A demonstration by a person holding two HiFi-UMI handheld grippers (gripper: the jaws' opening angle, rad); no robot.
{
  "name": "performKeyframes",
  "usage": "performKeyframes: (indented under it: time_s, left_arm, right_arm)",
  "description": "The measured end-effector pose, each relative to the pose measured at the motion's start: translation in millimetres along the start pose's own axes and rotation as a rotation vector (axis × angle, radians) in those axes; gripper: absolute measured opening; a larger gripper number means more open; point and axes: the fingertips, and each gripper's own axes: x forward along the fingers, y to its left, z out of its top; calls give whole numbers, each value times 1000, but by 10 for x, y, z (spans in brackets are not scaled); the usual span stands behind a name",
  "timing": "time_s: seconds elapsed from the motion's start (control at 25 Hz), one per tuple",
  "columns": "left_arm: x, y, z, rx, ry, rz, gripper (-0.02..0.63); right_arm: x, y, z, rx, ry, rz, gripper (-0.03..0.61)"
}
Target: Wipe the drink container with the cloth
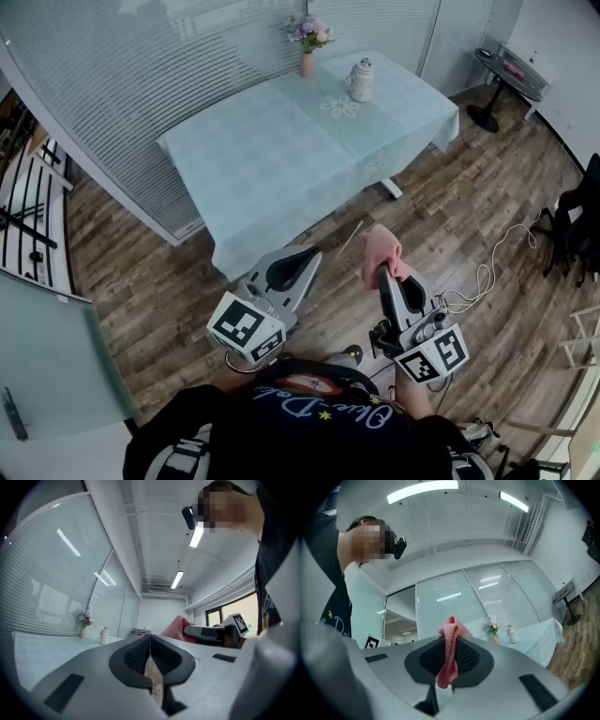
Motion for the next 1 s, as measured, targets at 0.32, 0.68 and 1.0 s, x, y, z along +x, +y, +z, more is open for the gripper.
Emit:
performKeyframes:
  time_s: [0.32,0.68,1.0]
  left_arm:
    - [85,-75,-37,9,19,9,6]
    - [388,-191,-87,13,36,16,5]
    - [632,-347,-181,19,58,34,6]
  right_arm:
    - [-78,-104,49,26,-27,5,26]
    - [-182,-411,128,34,-24,-1,26]
    - [-315,-671,164,15,2,12,26]
